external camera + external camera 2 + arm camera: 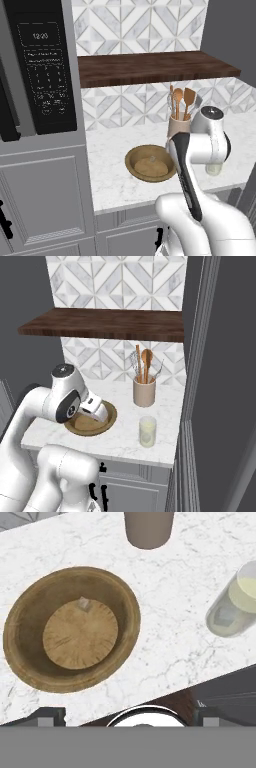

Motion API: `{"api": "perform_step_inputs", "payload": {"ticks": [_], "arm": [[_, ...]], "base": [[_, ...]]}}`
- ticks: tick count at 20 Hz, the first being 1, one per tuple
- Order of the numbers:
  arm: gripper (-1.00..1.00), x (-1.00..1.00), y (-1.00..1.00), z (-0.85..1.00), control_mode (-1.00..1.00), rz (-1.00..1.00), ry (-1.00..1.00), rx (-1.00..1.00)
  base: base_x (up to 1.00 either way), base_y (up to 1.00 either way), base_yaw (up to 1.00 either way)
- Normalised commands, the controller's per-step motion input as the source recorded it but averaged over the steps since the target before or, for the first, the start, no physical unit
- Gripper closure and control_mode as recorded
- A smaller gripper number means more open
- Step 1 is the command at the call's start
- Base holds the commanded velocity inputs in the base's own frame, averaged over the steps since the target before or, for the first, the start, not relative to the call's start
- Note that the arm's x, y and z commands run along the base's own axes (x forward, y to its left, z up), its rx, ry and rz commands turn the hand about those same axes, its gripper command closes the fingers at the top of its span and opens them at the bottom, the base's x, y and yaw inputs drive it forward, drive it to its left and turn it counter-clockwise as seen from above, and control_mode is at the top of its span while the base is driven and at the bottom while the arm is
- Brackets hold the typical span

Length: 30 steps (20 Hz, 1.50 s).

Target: Grab a lemon wedge from the fridge and one ice cube from the ice bowl, and put them in the glass of lemonade.

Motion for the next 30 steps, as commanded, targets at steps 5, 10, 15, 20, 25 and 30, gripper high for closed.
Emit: {"api": "perform_step_inputs", "payload": {"ticks": [5,10,15,20,25,30], "arm": [[-1.00,-0.36,0.48,0.00,-1.00,0.10,-0.04,0.00],[-1.00,-0.02,0.00,0.00,-1.00,0.01,-0.01,0.00],[-1.00,-0.03,0.01,0.00,1.00,0.00,0.00,0.00],[-1.00,0.00,0.00,0.00,1.00,0.00,0.00,0.00],[-1.00,0.00,0.00,0.00,1.00,0.00,0.00,0.00],[-1.00,0.00,0.00,0.00,1.00,0.00,0.00,0.00]], "base": [[0.00,0.00,0.00],[0.00,0.00,0.00],[-0.14,0.08,0.00],[-0.59,0.75,-0.35],[-0.60,0.37,-0.63],[-0.37,-0.09,-0.77]]}}
